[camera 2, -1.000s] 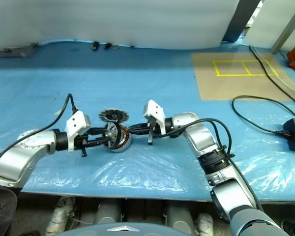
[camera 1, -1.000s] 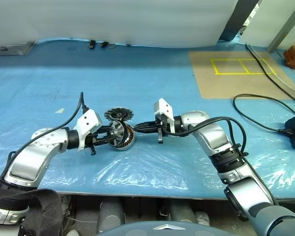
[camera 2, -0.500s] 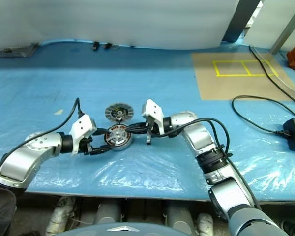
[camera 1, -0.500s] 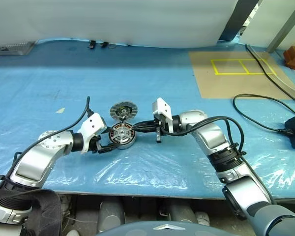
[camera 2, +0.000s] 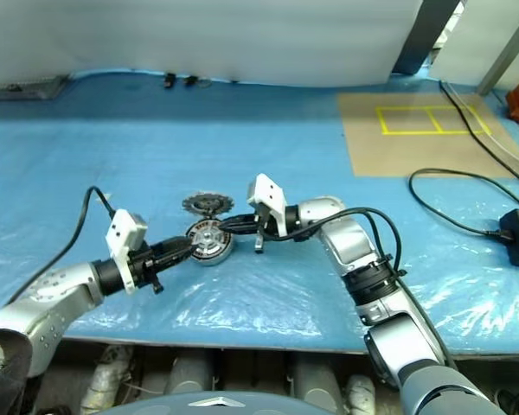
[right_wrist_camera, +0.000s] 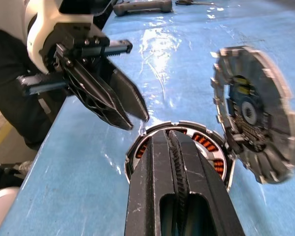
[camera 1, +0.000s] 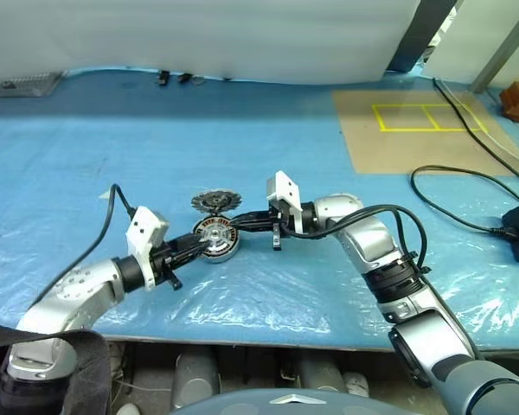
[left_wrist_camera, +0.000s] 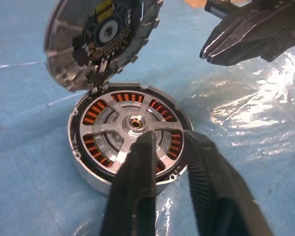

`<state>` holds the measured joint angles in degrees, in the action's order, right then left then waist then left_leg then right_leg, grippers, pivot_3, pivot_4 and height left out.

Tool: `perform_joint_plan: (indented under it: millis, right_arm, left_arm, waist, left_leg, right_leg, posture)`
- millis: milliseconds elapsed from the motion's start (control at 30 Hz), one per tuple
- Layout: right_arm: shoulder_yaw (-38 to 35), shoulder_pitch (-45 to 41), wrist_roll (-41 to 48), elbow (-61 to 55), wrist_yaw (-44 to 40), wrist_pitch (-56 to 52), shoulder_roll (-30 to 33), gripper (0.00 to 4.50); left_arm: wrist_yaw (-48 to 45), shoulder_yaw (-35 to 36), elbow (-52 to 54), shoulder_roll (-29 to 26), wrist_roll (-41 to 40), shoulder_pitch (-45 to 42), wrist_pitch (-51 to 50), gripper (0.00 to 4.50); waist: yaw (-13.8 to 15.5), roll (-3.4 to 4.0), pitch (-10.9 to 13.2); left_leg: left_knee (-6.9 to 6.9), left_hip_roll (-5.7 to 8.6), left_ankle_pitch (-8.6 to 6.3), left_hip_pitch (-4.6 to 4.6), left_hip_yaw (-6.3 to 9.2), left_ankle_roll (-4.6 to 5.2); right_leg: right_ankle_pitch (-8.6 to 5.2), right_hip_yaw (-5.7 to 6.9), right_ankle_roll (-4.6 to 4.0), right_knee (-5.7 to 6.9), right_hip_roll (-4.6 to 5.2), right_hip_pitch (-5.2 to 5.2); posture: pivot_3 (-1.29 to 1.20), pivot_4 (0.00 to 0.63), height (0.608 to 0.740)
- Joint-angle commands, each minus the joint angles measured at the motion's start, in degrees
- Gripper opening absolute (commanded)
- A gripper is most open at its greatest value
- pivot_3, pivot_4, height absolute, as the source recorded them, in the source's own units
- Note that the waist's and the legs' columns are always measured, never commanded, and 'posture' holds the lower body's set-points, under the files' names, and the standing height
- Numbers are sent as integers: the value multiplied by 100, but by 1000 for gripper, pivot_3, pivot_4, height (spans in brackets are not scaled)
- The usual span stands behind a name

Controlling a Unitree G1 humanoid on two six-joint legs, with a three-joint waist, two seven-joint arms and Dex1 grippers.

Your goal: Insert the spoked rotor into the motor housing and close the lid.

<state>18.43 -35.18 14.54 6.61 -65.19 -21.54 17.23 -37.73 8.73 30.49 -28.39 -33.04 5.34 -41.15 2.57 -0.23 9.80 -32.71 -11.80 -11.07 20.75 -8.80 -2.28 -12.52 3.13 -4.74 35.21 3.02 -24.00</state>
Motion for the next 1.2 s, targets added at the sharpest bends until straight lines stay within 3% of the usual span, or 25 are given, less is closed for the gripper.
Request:
perform_joint_plan:
  millis: [33, 200, 533, 733, 900, 1200]
  right_arm:
    - [-161, -153, 167, 159, 29, 89, -177, 0]
    - [-204, -302, 233, 228, -46, 38, -270, 0]
    - [-259, -274, 266, 157, -101, -96, -115, 0]
    - [-283, -305, 242, 161, -57, -75, -122, 0]
    - [-313, -315, 233, 207, -29, -58, -114, 0]
    - [-411, -383, 322, 262, 130, -307, -164, 0]
  left_arm:
    - [465, -67, 275, 293, 152, -122, 363, 40]
    - [841, -143, -79, 495, 441, -503, 585, 40]
    - [902, -628, -406, 447, 867, -431, 708, 40]
    - [938, -1275, -723, 52, 1583, -238, 546, 40]
    - [964, -913, -708, 411, 1222, -408, 824, 40]
    - [470, -274, -336, 504, 487, -280, 1325, 40]
  waist:
    - [10, 0, 0]
    - [-4, 0, 0]
    - [-15, 0, 0]
    - [-5, 3, -2]
    - [-5, 9, -5]
    - [-10, 8, -5]
  left_leg:
    - [-1, 0, -1, 1, 1, 2]
    - [-6, -1, -2, 1, 3, 5]
    - [3, 0, 9, 17, 5, -11]
    - [1, -1, 6, 10, 5, -7]
    - [0, 2, -1, -6, 4, 5]
    - [0, 0, 6, 9, 5, -8]
  right_leg:
    - [0, 0, 0, 0, 0, 0]
    - [1, 1, 1, 5, -1, 0]
    - [1, 2, 0, -8, -2, -10]
    - [1, 2, 1, -3, -2, -6]
    - [1, 0, 1, -3, 3, 6]
    - [1, 2, 1, -4, 1, -3]
  posture:
    - [0, 150, 740]
    - [0, 150, 740]
    - [0, 150, 740]
    - [0, 150, 740]
    - [0, 150, 740]
    - [0, 150, 740]
